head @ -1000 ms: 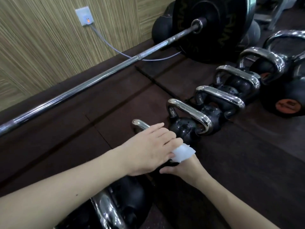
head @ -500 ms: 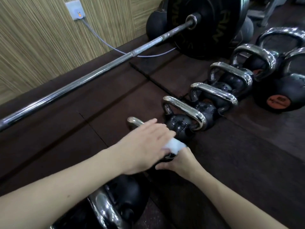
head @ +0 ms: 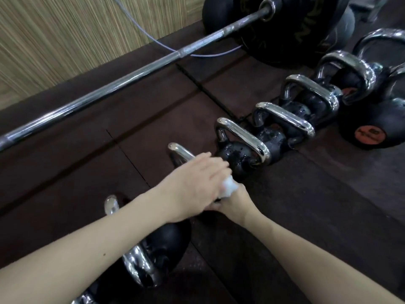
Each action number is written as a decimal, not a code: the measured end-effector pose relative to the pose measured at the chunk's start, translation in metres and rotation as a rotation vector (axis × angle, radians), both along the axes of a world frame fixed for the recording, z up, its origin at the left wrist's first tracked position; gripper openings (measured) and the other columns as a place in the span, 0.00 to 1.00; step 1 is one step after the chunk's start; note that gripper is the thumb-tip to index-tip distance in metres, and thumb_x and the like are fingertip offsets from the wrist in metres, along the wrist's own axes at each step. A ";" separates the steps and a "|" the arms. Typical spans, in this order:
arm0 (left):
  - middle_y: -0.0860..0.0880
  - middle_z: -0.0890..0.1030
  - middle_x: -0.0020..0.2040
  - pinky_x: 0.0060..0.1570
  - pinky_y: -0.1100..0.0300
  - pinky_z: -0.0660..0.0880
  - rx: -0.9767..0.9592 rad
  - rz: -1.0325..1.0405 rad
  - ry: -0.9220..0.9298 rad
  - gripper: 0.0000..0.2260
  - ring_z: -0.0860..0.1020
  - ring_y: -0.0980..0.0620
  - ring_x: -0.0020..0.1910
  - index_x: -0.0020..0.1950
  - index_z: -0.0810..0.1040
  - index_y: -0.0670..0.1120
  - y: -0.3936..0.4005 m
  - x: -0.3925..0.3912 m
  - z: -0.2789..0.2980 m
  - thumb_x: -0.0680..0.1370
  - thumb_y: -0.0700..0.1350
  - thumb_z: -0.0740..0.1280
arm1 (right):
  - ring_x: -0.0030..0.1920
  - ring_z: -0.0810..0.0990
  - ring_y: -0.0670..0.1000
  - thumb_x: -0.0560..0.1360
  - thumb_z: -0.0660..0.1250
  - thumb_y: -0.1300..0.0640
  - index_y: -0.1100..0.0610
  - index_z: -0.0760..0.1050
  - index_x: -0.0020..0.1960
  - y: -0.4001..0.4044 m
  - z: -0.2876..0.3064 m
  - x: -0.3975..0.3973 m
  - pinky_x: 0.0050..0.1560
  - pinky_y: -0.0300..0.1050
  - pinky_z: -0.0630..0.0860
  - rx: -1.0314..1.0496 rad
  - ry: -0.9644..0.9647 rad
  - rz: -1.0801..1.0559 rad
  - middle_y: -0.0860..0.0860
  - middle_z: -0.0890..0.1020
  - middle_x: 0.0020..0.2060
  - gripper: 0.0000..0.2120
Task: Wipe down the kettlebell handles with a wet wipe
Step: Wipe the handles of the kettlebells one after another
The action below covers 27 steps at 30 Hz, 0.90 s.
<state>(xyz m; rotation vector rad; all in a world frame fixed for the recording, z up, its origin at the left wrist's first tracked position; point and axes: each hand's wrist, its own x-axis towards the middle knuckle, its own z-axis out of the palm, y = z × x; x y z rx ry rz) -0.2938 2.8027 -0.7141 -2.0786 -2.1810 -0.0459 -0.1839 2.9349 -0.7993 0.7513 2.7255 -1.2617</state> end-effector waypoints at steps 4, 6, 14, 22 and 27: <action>0.46 0.75 0.71 0.78 0.46 0.59 -0.095 -0.072 0.055 0.23 0.71 0.44 0.74 0.75 0.71 0.45 -0.003 -0.001 0.007 0.81 0.50 0.64 | 0.50 0.82 0.39 0.62 0.84 0.50 0.52 0.76 0.65 0.000 -0.002 0.003 0.60 0.49 0.81 -0.165 -0.031 -0.048 0.41 0.83 0.49 0.34; 0.48 0.78 0.67 0.78 0.49 0.58 -0.093 0.125 -0.076 0.24 0.73 0.46 0.71 0.72 0.74 0.45 -0.007 -0.024 0.012 0.82 0.58 0.60 | 0.60 0.82 0.43 0.53 0.87 0.45 0.44 0.70 0.70 0.003 -0.003 0.001 0.65 0.48 0.78 -0.239 0.003 -0.101 0.42 0.83 0.59 0.48; 0.45 0.74 0.73 0.80 0.43 0.54 -0.144 0.134 -0.122 0.32 0.64 0.42 0.79 0.75 0.72 0.42 -0.006 0.010 0.020 0.82 0.65 0.56 | 0.56 0.82 0.48 0.68 0.80 0.54 0.50 0.71 0.73 0.004 -0.009 0.002 0.63 0.50 0.79 -0.318 0.023 -0.115 0.43 0.83 0.54 0.36; 0.50 0.70 0.75 0.80 0.50 0.56 -0.191 0.474 -0.331 0.33 0.62 0.44 0.80 0.78 0.65 0.46 -0.029 -0.064 0.020 0.83 0.67 0.49 | 0.73 0.71 0.41 0.58 0.87 0.49 0.40 0.62 0.77 0.004 -0.007 0.002 0.74 0.44 0.70 -0.320 0.017 -0.077 0.38 0.68 0.76 0.54; 0.43 0.64 0.80 0.82 0.49 0.50 -0.165 0.349 -0.228 0.38 0.54 0.42 0.83 0.81 0.63 0.44 -0.028 -0.039 0.024 0.81 0.70 0.50 | 0.70 0.75 0.43 0.59 0.87 0.50 0.41 0.64 0.77 0.003 -0.005 0.000 0.72 0.42 0.72 -0.333 0.009 -0.067 0.42 0.72 0.74 0.53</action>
